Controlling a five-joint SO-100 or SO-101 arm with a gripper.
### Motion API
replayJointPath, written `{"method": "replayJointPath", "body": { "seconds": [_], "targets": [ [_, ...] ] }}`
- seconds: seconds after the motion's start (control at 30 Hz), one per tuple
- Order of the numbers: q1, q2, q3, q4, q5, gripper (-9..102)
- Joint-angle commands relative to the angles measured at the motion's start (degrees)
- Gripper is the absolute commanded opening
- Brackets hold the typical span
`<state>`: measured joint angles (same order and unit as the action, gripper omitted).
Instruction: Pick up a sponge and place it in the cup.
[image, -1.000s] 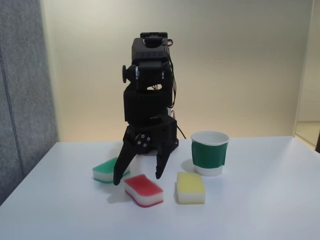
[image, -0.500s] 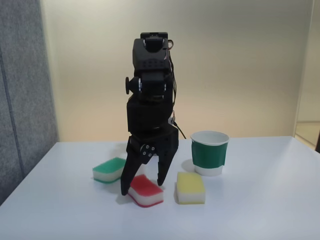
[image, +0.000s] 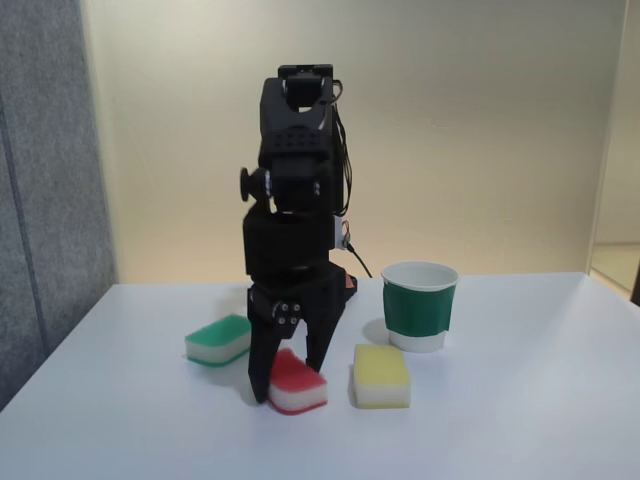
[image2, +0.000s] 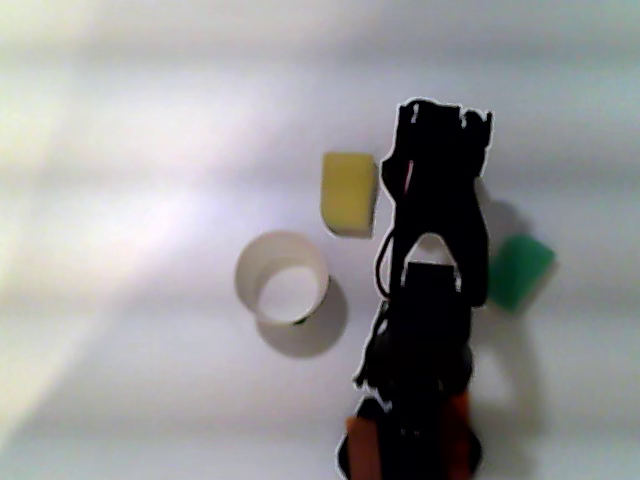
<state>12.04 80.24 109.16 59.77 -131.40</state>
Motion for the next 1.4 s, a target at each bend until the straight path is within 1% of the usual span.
{"method": "replayJointPath", "body": {
  "seconds": [0.0, 0.13, 0.17, 0.27, 0.33, 0.47, 0.63, 0.77, 0.87, 0.97, 1.1, 1.2, 1.27, 1.37],
  "targets": [
    [1.58, 2.20, 1.49, -0.18, -1.41, 17],
    [2.29, 2.55, 1.41, -0.70, -2.72, 10],
    [2.37, 2.55, 1.05, -0.53, -2.81, 6],
    [2.29, 3.52, -0.35, 1.49, -1.76, 2],
    [2.11, 5.10, -1.23, 3.25, 0.44, 2],
    [1.58, 10.37, -3.52, 5.98, 9.32, 0],
    [1.41, 15.64, -9.40, 11.95, 21.62, 0],
    [-0.53, 18.02, -14.41, 20.65, 31.03, 0],
    [-3.34, 20.92, -16.79, 27.16, 39.64, 0],
    [-7.82, 24.79, -17.14, 33.57, 51.42, 0],
    [-14.59, 30.85, -16.52, 38.67, 66.36, 0],
    [-20.21, 35.42, -13.71, 39.81, 78.57, 0],
    [-24.26, 38.06, -11.07, 38.94, 87.36, 0],
    [-29.88, 41.13, -7.82, 36.83, 97.82, 0]
  ]
}}
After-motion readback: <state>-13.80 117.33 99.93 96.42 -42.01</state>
